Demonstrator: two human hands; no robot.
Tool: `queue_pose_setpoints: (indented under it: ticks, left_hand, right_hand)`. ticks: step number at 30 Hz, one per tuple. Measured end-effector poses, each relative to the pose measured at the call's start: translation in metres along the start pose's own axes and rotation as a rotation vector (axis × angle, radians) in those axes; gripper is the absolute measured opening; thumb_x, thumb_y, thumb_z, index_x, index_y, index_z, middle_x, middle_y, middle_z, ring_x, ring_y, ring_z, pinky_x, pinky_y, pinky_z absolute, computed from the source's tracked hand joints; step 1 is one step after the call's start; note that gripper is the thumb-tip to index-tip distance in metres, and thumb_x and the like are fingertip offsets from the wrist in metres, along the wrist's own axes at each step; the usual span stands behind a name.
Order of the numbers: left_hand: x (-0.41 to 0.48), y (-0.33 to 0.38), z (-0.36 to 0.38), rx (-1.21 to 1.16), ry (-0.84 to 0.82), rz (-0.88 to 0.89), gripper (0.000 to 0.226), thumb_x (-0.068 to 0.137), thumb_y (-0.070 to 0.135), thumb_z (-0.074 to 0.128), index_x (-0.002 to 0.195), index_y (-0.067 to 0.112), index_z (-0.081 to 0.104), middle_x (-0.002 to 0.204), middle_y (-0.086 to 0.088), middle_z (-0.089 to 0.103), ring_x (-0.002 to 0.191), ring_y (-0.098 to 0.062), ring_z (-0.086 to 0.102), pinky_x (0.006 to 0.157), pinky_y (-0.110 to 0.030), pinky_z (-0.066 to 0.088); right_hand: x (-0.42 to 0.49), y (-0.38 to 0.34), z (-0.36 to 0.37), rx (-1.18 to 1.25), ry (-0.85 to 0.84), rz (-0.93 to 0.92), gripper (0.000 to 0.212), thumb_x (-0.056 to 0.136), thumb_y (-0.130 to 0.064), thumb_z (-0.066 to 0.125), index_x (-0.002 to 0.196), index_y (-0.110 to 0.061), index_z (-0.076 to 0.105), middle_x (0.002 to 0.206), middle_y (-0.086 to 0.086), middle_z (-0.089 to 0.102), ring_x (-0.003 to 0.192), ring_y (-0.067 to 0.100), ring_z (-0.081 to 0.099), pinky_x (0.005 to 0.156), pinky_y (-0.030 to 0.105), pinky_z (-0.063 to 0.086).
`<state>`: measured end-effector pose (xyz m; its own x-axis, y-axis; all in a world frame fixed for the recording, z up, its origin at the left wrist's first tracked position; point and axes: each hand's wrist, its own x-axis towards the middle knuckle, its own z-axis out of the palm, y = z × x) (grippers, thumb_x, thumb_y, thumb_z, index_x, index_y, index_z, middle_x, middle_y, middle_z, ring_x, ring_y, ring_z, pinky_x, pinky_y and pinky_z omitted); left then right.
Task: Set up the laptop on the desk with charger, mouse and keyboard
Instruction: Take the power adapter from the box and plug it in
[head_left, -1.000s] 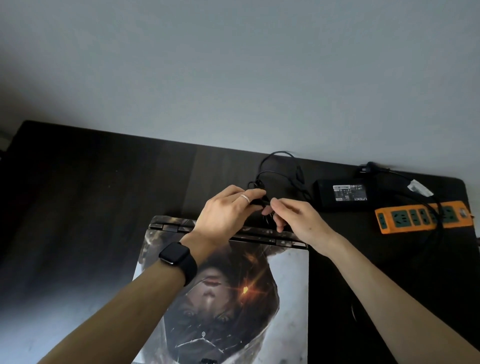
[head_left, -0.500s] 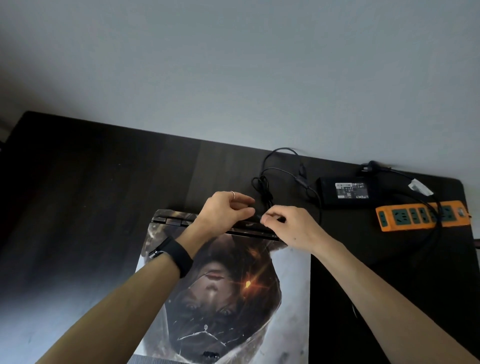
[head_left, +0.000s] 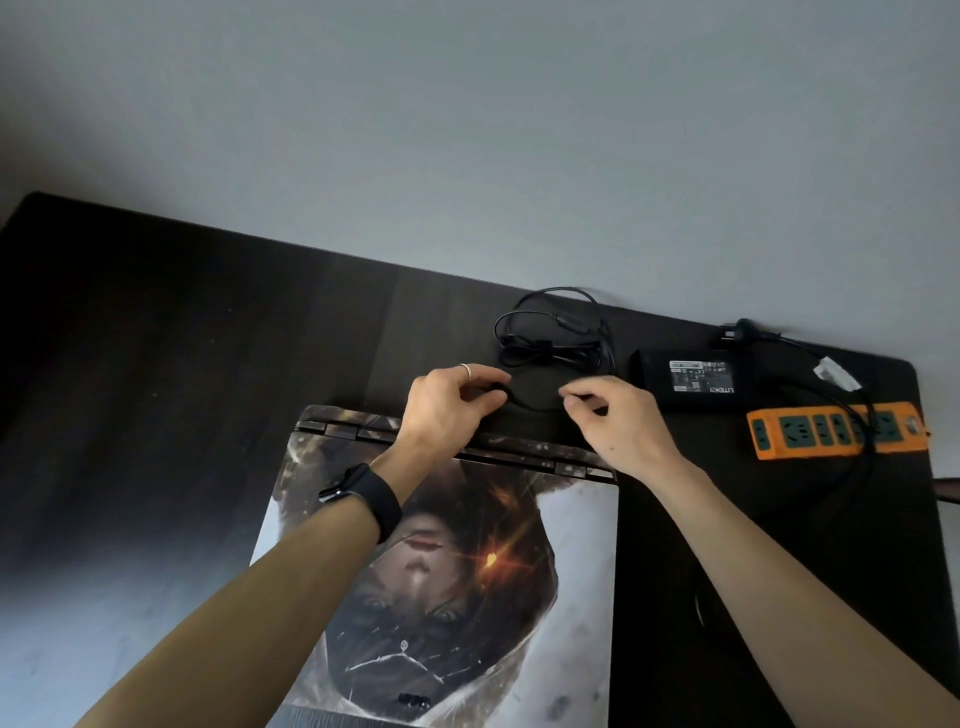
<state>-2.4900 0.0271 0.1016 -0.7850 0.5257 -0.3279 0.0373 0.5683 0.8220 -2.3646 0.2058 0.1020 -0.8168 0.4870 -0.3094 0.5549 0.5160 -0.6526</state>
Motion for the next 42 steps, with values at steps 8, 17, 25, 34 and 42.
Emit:
queue_pose_setpoints:
  ticks: [8, 17, 25, 34, 42]
  left_hand:
    - [-0.002, 0.004, 0.000, -0.111, -0.064, 0.013, 0.023, 0.082, 0.025, 0.079, 0.102, 0.034, 0.072, 0.090, 0.014, 0.076, 0.088, 0.008, 0.067, 0.083, -0.009, 0.049]
    - [0.001, -0.005, -0.023, 0.697, -0.358, 0.077, 0.043, 0.083, 0.062, 0.061, 0.117, 0.038, 0.057, 0.104, 0.017, 0.060, 0.106, -0.012, 0.058, 0.091, -0.038, 0.050]
    - [0.006, 0.011, -0.018, 1.055, -0.613, -0.031, 0.085, 0.053, 0.084, 0.070, 0.110, 0.024, 0.049, 0.111, -0.001, 0.049, 0.106, -0.025, 0.047, 0.087, -0.039, 0.040]
    - [-0.005, 0.036, -0.034, 1.019, -0.605, -0.037, 0.094, 0.051, 0.085, 0.070, 0.127, 0.032, 0.057, 0.102, 0.010, 0.050, 0.101, -0.022, 0.056, 0.078, -0.037, 0.044]
    - [-0.058, 0.046, -0.049, 0.843, -0.367, 0.033, 0.065, 0.058, 0.080, 0.069, 0.108, 0.039, 0.058, 0.087, 0.018, 0.063, 0.085, -0.010, 0.053, 0.095, -0.036, 0.033]
  right_hand:
    - [0.001, -0.019, 0.017, 0.023, -0.074, -0.049, 0.023, 0.090, -0.058, 0.057, 0.106, -0.048, 0.072, 0.087, -0.025, 0.069, 0.104, 0.004, 0.056, 0.098, 0.043, 0.046]
    - [-0.012, -0.011, 0.035, -0.009, -0.038, 0.010, 0.022, 0.097, -0.040, 0.060, 0.110, -0.028, 0.073, 0.084, -0.025, 0.042, 0.109, 0.014, 0.042, 0.102, 0.043, 0.040]
    - [-0.014, -0.016, 0.041, 0.048, 0.054, 0.008, 0.019, 0.096, -0.039, 0.062, 0.107, -0.027, 0.072, 0.087, -0.024, 0.045, 0.109, 0.019, 0.048, 0.096, 0.046, 0.048]
    - [-0.030, -0.031, 0.016, -0.011, 0.215, -0.154, 0.018, 0.099, -0.037, 0.052, 0.106, -0.029, 0.068, 0.110, -0.018, 0.063, 0.124, 0.008, 0.043, 0.101, 0.033, 0.019]
    - [-0.060, -0.059, 0.001, -0.154, 0.153, -0.122, 0.012, 0.100, -0.038, 0.051, 0.104, -0.037, 0.062, 0.100, -0.018, 0.068, 0.116, 0.007, 0.043, 0.094, 0.032, 0.016]
